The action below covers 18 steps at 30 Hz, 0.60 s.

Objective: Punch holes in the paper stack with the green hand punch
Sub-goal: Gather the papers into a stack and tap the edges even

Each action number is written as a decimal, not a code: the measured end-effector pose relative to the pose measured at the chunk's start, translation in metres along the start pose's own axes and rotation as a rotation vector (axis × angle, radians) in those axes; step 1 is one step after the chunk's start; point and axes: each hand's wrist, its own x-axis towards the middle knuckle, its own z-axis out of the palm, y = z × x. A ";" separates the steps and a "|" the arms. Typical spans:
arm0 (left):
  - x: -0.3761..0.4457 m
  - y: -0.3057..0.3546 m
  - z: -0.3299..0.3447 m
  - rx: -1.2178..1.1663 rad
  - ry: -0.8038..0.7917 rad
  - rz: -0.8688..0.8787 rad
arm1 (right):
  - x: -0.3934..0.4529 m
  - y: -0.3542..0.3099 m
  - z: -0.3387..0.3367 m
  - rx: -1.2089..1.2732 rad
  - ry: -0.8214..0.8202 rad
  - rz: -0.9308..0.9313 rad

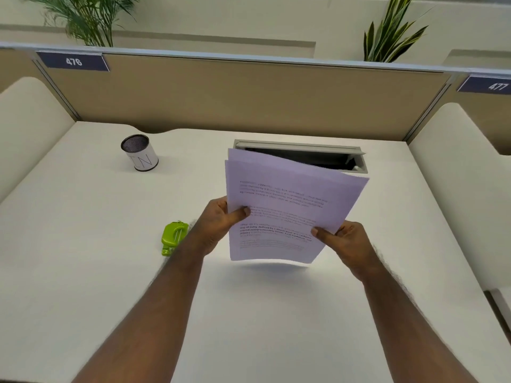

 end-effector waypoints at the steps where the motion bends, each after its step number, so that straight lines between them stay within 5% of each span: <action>1: -0.001 -0.004 0.001 0.006 0.005 -0.005 | 0.000 0.002 0.001 0.012 0.008 0.020; 18: -0.004 -0.034 0.016 0.113 0.103 -0.014 | -0.002 0.020 0.029 0.023 0.067 0.102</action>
